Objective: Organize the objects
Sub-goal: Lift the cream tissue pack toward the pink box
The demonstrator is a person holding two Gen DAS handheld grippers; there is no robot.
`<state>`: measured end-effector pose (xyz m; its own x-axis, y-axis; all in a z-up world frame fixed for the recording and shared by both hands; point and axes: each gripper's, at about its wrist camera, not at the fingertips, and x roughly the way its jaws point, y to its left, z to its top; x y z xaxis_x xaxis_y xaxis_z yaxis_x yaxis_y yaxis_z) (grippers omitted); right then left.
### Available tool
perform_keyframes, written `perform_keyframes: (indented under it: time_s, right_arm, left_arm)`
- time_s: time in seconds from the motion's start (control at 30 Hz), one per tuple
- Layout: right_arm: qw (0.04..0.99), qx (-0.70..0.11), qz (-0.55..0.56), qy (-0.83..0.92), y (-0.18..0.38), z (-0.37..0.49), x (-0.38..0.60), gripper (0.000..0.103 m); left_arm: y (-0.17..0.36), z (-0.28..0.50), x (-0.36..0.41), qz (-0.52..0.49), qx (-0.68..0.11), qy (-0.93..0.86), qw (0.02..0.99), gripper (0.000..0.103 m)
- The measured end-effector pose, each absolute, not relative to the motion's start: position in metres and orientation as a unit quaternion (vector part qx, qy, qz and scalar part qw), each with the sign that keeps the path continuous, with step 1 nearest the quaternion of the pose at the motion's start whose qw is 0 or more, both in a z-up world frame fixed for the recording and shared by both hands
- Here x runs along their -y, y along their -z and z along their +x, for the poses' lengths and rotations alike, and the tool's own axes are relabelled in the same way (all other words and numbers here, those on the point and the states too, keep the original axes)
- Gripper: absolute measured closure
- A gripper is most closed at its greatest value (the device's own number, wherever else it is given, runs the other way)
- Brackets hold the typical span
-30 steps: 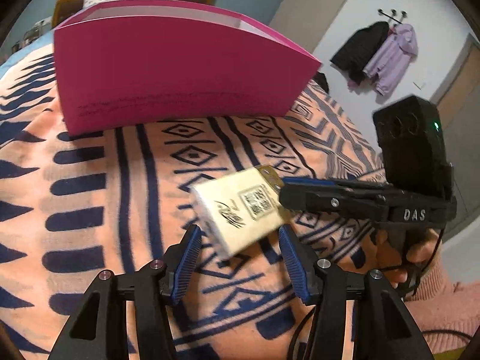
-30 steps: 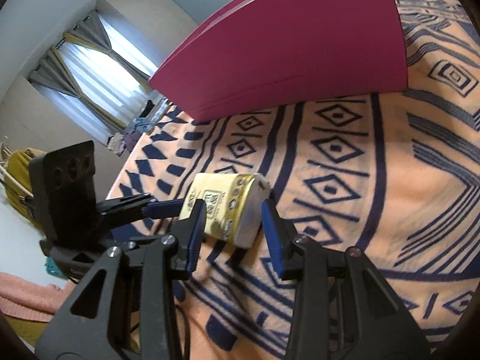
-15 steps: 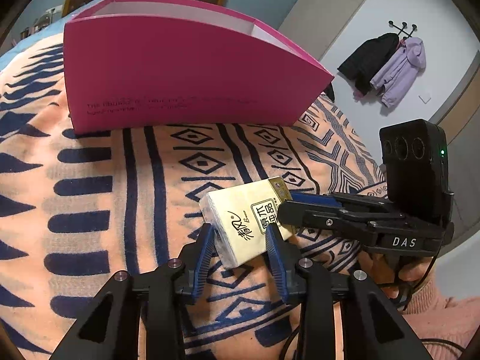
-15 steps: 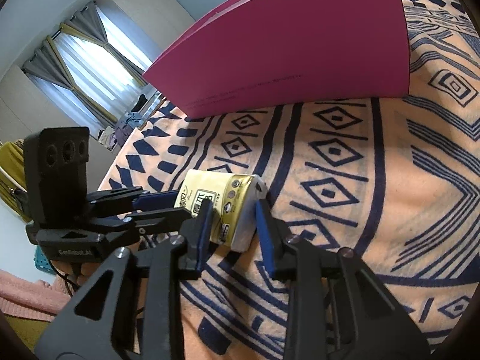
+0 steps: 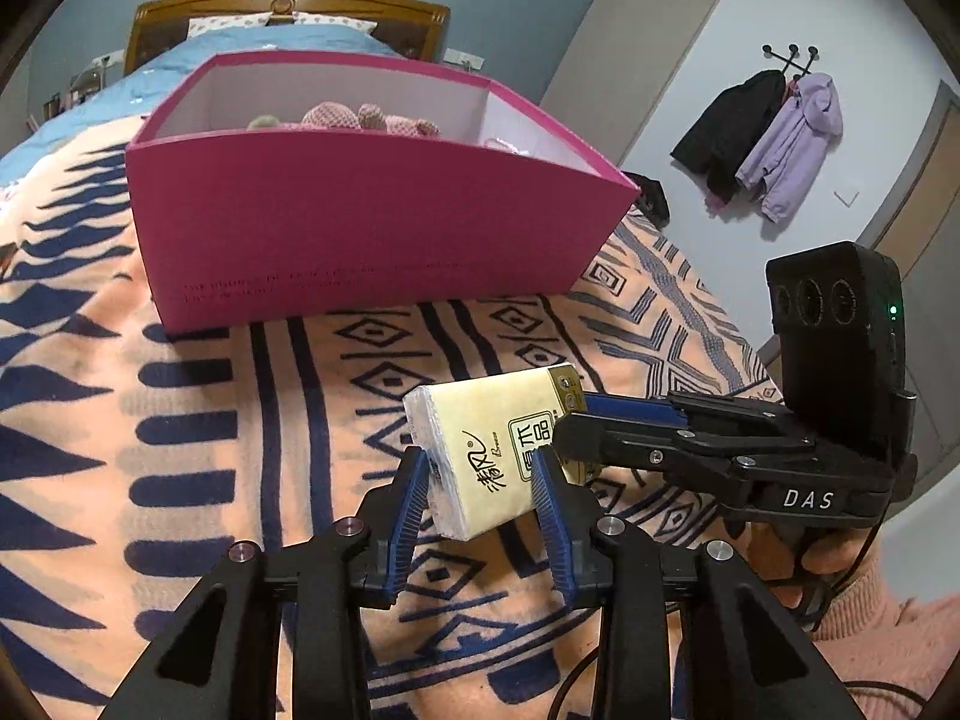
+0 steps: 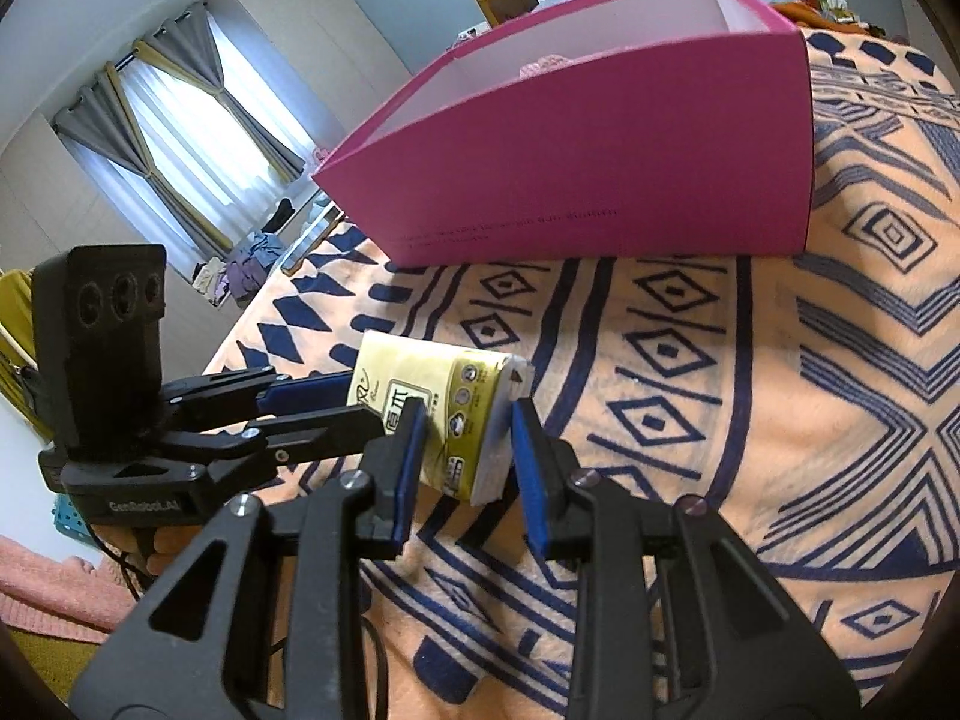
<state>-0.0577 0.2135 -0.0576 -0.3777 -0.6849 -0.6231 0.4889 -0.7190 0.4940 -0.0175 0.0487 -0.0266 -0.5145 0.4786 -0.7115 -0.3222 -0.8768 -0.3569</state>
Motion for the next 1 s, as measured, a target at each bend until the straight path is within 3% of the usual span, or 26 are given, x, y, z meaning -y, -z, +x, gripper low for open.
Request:
perform_keyframes:
  time_s: [1.0]
  right_arm:
    - [0.366,0.092,0.36,0.853,0.007,-0.075,-0.204,0.071]
  left_arm:
    - [-0.023,-0.039,-0.044,-0.378,0.081,-0.897,0.216,0.068]
